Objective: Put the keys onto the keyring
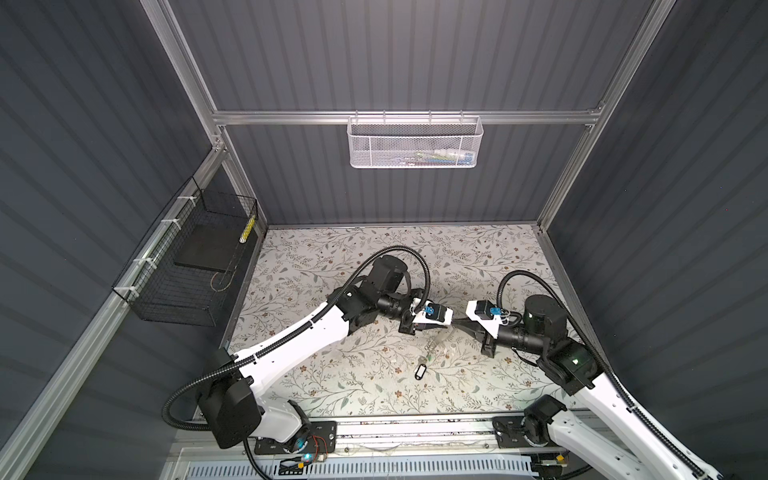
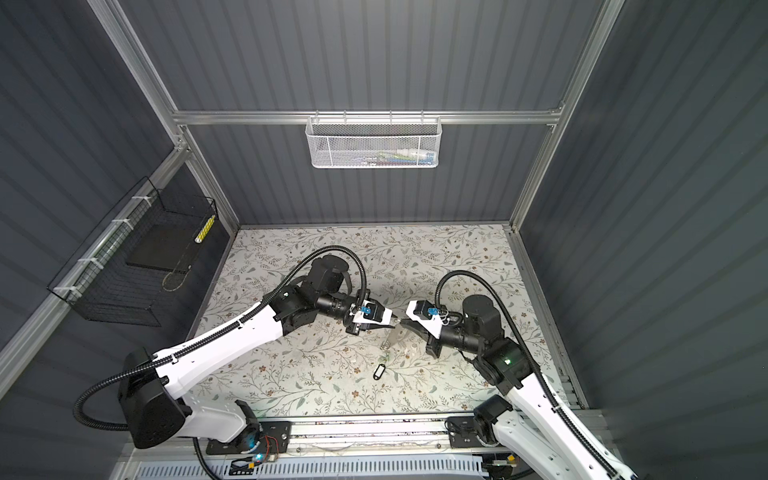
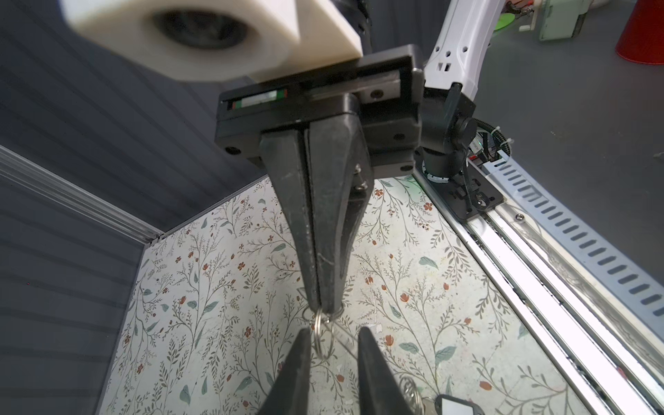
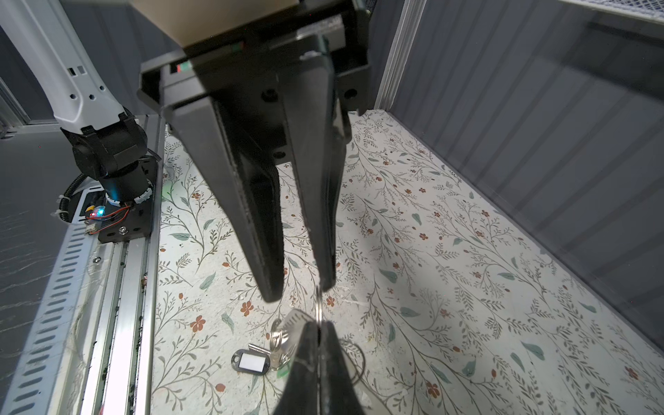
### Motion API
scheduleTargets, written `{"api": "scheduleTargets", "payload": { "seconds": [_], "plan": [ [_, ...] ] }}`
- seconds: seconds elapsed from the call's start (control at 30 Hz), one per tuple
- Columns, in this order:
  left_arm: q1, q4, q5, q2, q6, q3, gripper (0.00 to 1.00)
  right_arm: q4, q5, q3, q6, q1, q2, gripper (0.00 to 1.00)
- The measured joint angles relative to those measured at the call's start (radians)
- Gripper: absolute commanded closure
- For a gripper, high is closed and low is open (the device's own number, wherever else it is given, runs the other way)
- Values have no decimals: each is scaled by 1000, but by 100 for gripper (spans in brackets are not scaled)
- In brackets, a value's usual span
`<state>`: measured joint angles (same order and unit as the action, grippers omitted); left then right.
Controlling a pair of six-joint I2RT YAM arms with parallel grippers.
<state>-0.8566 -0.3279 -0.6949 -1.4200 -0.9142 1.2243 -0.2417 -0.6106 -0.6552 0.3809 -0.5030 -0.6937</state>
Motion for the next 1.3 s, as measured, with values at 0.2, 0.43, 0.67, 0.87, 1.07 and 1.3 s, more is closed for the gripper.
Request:
{"api": "scheduleTargets", "payload": {
  "seconds": [0.2, 0.43, 0.67, 0.87, 1.07, 1.3],
  "plan": [
    [-2, -2, 5, -13, 0, 15, 80, 0, -4, 0, -3, 0, 0, 100],
    [-8, -3, 16, -26, -1, 20, 83, 0, -11, 0, -3, -1, -1, 100],
    [-9, -9, 14, -34, 2, 28, 100, 3, -12, 0, -3, -1, -2, 93],
    [-3, 89, -17, -31, 69, -9, 100, 8, 54, 10, -9, -2, 48, 67],
    [21, 353, -108, -20, 252, -169, 100, 40, 139, 95, -14, -2, 195, 66],
    [24, 632, -145, -20, 439, -259, 100, 66, 172, 137, -33, -2, 206, 72]
  ]
}}
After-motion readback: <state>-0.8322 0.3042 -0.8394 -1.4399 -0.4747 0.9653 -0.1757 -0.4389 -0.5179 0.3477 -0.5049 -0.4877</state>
